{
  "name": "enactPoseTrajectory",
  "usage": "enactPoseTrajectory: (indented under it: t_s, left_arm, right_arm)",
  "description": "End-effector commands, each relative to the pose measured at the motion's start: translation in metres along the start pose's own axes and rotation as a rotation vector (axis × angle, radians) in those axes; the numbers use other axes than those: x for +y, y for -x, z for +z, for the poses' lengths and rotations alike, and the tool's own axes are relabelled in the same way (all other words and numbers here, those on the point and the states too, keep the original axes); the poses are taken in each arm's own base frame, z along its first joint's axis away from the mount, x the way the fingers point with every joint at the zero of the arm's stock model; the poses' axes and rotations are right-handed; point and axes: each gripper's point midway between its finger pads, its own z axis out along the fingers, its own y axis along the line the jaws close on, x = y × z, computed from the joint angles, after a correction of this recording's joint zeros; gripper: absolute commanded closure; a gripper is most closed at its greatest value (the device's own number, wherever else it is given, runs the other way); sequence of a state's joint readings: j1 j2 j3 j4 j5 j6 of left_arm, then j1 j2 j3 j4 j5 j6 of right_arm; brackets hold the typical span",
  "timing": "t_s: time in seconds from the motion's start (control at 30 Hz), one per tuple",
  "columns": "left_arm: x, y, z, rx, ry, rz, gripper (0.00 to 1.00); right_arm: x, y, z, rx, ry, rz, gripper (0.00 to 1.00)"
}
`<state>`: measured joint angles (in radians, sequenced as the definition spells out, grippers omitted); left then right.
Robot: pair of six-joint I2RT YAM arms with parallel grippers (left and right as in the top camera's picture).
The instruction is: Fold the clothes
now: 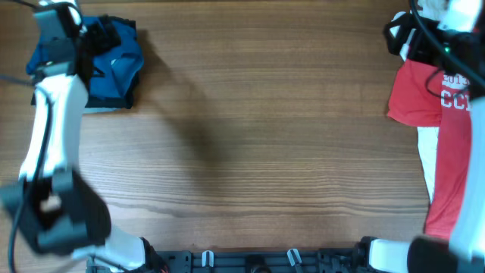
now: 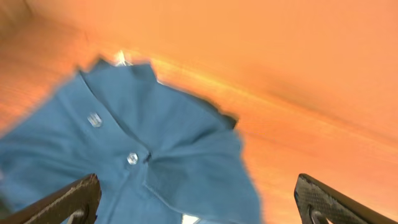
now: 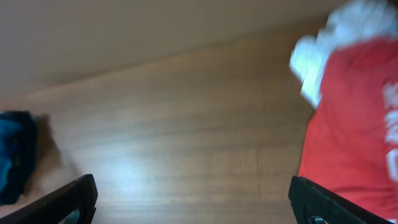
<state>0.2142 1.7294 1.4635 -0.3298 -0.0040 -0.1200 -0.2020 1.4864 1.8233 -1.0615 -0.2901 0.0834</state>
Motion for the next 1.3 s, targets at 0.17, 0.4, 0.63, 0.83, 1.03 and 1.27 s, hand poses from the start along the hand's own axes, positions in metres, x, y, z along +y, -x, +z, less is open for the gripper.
enactPoseTrajectory:
  t_s: [0.17,0.4,0.63,0.83,1.03,1.27]
  left_arm:
    - [-0.008,0.041,-0.069,-0.120,-0.035,-0.021,0.00]
    - [-0.008,0.041,-0.069,-0.119,-0.034,-0.021,0.00]
    - [-0.008,0.041,-0.069,-0.119,-0.034,-0.021,0.00]
    - [-0.008,0.041,-0.069,-0.119,-0.034,-0.021,0.00]
    - [-0.008,0.041,-0.069,-0.119,-0.034,-0.021,0.00]
    - [-0.008,0.041,-0.069,-0.119,-0.034,-0.021,0.00]
  right_arm:
    - [0.029,-0.007,-0.100,-0.146,0.002,-0.074,0.01]
    - [0.027,-0.009,-0.094,-0.124,0.000,-0.068,0.00]
    - [0.026,-0.015,-0.090,-0.093,-0.001,-0.060,0.01]
    - [0.032,-0.046,-0.115,-0.161,0.011,-0.088,0.01]
    - [0.053,-0.093,-0.103,-0.432,0.125,-0.245,0.01]
    - [0.039,-0.175,-0.069,-0.616,0.174,-0.297,0.00]
